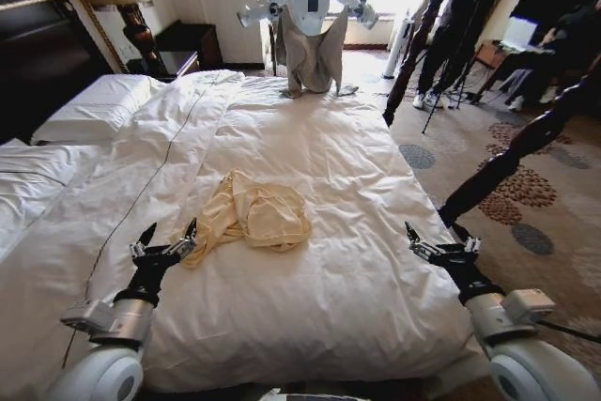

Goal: Pick up the clothes from the bed and hang them on the clothes hanger.

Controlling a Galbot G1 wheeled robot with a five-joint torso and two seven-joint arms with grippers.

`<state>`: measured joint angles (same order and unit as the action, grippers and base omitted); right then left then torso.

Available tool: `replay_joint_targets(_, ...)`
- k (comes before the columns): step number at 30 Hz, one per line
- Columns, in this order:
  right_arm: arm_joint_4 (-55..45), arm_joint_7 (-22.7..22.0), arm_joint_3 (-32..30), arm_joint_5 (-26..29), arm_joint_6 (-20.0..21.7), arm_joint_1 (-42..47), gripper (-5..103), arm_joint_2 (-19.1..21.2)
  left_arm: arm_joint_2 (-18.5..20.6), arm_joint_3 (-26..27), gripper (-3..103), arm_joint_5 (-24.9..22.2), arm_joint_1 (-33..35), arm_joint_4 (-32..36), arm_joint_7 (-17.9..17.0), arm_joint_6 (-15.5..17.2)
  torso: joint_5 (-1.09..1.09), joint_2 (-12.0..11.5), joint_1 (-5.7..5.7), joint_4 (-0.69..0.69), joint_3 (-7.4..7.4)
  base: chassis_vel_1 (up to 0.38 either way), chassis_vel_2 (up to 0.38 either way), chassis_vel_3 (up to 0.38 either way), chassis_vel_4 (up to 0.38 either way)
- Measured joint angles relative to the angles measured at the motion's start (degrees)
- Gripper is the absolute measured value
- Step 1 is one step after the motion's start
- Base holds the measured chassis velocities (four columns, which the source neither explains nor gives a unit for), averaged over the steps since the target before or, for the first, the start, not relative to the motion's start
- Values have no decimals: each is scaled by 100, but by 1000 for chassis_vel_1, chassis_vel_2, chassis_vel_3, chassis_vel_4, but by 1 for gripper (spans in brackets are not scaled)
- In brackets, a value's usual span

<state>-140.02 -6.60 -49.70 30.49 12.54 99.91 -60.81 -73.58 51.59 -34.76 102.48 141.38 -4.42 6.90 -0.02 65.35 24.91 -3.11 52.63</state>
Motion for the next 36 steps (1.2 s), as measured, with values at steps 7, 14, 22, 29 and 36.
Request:
replay_joint_targets(7,11,103,-11,6,-94,9,100,28,69,-70,100,3,-94,-156,6,-14,-1,0,0,0,0,0,0,0,0)
replay_joint_targets(14,38,144,-1,-20,-106,24,100,32,138,-71,100,-20,-103,-150,11,-2,0,0,0,0,0,0,0,0,0)
replay_joint_targets(22,37,153,-3,-39,-89,38,100,26,204,-74,100,-42,-128,-175,11,14,0,0,0,0,0,0,0,0,0)
replay_joint_targets(29,43,132,-7,-33,-90,69,100,5,224,-73,100,-43,-129,-217,17,14,0,0,0,0,0,0,0,0,0)
replay_joint_targets(36,151,133,288,108,-88,-22,100,110,238,-168,100,-80,-164,-327,-9,9,0,0,0,-2,0,0,0,0,0)
